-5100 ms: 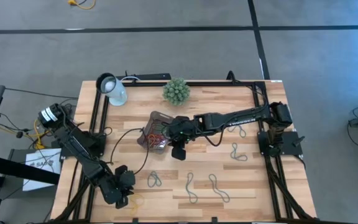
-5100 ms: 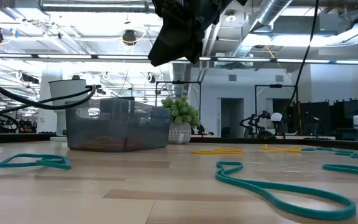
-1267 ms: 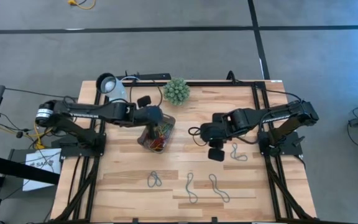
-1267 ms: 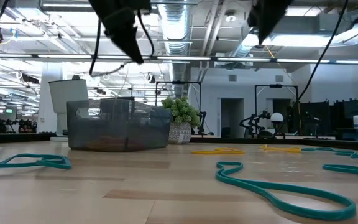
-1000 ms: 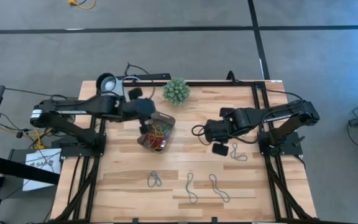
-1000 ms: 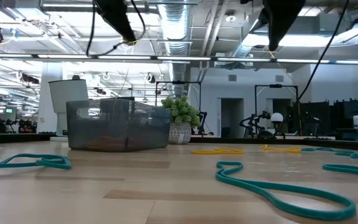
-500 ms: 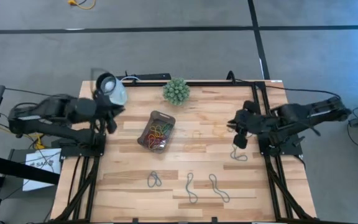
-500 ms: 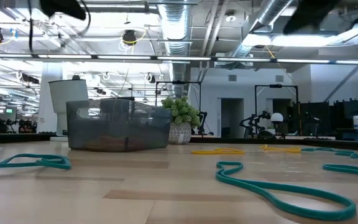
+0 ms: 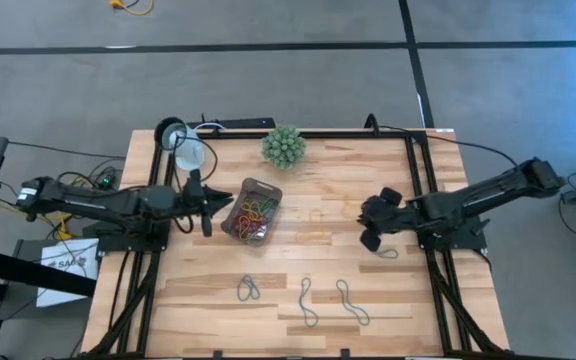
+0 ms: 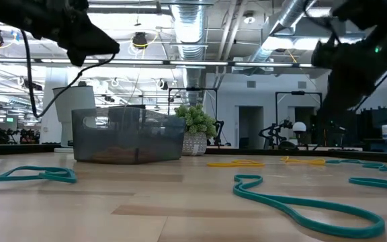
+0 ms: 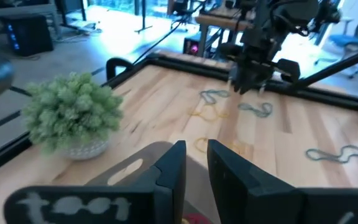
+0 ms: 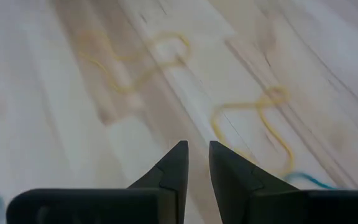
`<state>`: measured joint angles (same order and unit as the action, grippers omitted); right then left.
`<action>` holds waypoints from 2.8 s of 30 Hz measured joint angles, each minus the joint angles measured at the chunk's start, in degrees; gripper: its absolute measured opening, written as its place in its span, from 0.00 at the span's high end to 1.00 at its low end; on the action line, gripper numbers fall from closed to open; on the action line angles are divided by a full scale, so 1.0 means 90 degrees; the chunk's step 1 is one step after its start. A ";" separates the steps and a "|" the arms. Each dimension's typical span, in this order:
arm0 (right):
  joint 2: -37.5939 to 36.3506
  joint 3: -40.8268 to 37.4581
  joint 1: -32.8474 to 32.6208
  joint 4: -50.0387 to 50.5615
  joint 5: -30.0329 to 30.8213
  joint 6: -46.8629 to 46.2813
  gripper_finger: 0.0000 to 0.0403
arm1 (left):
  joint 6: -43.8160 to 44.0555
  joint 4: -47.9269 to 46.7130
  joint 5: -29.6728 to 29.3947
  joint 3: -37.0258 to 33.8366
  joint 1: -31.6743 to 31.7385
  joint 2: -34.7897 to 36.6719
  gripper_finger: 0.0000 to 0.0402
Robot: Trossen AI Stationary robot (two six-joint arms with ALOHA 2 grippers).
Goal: Pick and place items into bin
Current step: Put the yellow rubber band into the black bin
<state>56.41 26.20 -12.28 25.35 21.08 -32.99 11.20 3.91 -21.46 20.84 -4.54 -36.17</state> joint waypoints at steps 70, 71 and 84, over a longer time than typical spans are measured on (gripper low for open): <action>0.2360 0.2485 0.0905 -0.3591 -0.0690 0.2810 1.00 | -0.0030 -0.0150 -0.0040 0.0000 0.0002 -0.0125 0.86; 0.2451 0.2502 0.0944 -0.3969 -0.0687 0.2875 1.00 | -0.0054 -0.0153 -0.0050 0.0000 0.0001 -0.0125 0.86; 0.4831 0.3083 0.1398 -0.6962 -0.1358 0.2890 1.00 | -0.0216 -0.0161 -0.0331 0.0002 0.0000 -0.0147 0.86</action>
<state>99.88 53.94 0.31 -37.30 8.86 -6.98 9.25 2.45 -24.45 20.86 -4.54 -37.50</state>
